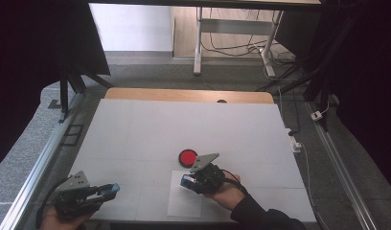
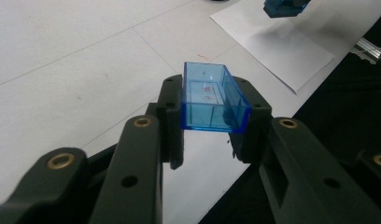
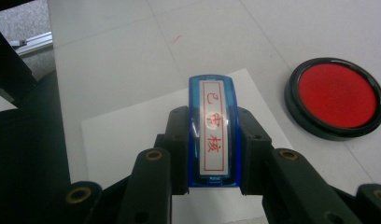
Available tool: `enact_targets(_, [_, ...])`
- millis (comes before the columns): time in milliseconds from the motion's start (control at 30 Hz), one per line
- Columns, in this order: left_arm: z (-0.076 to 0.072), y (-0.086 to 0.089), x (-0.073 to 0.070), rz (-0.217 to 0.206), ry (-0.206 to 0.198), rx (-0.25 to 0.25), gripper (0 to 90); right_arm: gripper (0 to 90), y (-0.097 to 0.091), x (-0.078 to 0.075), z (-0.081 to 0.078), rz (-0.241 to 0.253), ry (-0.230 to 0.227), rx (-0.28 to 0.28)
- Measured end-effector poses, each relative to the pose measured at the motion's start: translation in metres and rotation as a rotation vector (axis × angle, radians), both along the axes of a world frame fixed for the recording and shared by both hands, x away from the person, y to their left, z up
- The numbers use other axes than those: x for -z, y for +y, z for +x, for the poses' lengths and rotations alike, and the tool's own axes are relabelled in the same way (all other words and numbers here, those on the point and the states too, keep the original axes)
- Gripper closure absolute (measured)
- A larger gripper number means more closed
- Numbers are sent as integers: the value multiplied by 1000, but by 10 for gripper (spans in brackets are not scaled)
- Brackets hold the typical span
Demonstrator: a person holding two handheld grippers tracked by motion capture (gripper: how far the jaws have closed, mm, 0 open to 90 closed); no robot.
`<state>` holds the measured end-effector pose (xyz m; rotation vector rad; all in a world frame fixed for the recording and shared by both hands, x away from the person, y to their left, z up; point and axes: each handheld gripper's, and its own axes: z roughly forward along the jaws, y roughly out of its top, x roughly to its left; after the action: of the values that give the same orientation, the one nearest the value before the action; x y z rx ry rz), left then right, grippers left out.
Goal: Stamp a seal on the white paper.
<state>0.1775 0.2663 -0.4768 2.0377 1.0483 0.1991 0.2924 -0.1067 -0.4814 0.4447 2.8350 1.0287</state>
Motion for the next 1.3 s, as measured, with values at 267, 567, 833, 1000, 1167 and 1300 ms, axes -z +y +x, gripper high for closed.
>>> enact_targets(267, [0,0,0,-1,1,1,678,703,5,8,1,-28,0,-9])
enact_targets(567, [0,0,0,2,-1,1,679,704,9,16,2,-56,-8,-7])
enact_targets(833, [0,0,0,5,-1,0,678,701,9,21,3,-65,-2,-6])
enact_targets(1000, [0,0,0,5,0,-1,679,695,13,27,3,-101,2,-5])
enact_targets(1167, [0,0,0,3,1,1,678,697,17,29,-1,-149,-40,-18])
enact_targets(1300, [0,0,0,3,0,1,679,699,19,28,-3,-160,-47,-9])
